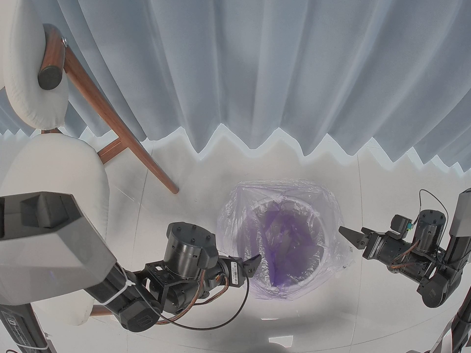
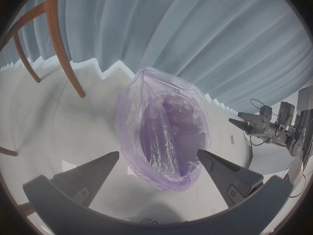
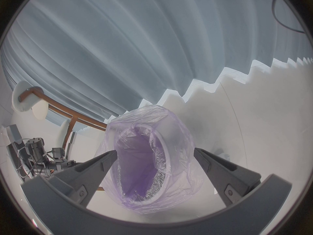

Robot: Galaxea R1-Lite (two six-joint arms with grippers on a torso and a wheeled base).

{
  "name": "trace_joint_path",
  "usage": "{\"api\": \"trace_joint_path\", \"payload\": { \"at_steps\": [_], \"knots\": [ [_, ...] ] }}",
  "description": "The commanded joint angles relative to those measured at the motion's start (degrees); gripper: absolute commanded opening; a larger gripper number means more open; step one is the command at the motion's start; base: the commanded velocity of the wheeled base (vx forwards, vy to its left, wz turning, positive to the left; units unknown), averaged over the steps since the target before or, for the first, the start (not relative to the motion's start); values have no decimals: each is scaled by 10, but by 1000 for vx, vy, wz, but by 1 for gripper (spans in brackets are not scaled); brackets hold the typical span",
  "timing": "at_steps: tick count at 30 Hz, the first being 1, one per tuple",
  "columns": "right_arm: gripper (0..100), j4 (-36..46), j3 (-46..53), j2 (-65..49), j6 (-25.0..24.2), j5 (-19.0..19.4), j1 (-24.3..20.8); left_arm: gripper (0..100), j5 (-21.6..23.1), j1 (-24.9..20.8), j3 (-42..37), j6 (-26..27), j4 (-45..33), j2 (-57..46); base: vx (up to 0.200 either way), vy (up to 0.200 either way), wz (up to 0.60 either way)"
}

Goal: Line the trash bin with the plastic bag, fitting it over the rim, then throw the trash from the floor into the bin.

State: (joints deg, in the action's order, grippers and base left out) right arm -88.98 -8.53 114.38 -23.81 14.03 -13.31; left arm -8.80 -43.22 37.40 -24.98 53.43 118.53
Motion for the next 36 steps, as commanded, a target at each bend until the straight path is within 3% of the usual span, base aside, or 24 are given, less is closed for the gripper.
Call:
{"api": "trace_joint_path", "payload": {
  "at_steps": [1,3,4,13,22,29,33,36],
  "knots": [
    [100,-8,-1,0,-1,-2,0,100,-3,0,6,2,29,52,0,0,0],
    [100,-8,-1,0,-1,-2,0,100,-3,0,7,1,39,58,0,0,0],
    [100,-8,-1,0,-1,-3,0,0,-7,1,7,2,55,77,0,0,0],
    [100,-8,2,0,-1,-3,0,0,-29,5,-5,3,91,97,0,0,0],
    [100,-8,0,11,-2,-4,0,0,-36,26,-115,22,93,28,0,0,0],
    [100,-8,-10,40,0,-34,0,0,-50,63,-123,27,96,73,0,0,0],
    [100,-8,-10,40,0,-34,0,0,-50,63,-122,27,128,100,0,0,0],
    [100,-8,-10,39,-1,-34,0,0,-61,59,-115,31,202,147,0,0,0]
  ]
}}
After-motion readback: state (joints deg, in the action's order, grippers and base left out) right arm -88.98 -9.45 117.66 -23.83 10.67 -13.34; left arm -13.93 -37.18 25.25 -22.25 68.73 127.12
